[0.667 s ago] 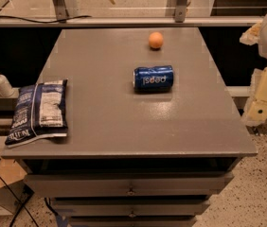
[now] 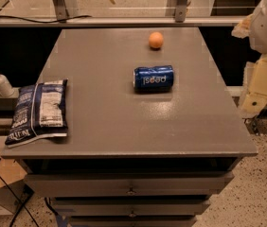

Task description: Place pepsi can upright

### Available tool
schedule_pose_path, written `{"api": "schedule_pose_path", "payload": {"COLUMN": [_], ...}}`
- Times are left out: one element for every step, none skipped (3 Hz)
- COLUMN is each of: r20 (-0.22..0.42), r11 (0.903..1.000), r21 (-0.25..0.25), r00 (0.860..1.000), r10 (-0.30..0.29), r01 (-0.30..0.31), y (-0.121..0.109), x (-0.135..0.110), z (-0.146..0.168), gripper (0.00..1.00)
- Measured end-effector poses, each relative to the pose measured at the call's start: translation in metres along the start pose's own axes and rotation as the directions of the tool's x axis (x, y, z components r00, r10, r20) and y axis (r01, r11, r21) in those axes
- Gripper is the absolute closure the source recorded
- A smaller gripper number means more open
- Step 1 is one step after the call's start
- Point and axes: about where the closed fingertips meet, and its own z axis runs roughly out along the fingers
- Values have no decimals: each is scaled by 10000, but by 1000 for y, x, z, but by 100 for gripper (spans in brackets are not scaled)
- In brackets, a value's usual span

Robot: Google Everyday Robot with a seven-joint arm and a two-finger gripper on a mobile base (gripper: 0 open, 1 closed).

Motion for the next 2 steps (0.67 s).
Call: {"api": "schedule_pose_path", "payload": {"r20": [-58,304], "r11": [9951,9827], "r21": [132,5], "r00": [9952,9822], "r10": [-979,-1851], "r01": [980,1852], "y": [-18,-29], "x": [-28,-67], "z": [3,14], "gripper": [0,0]}}
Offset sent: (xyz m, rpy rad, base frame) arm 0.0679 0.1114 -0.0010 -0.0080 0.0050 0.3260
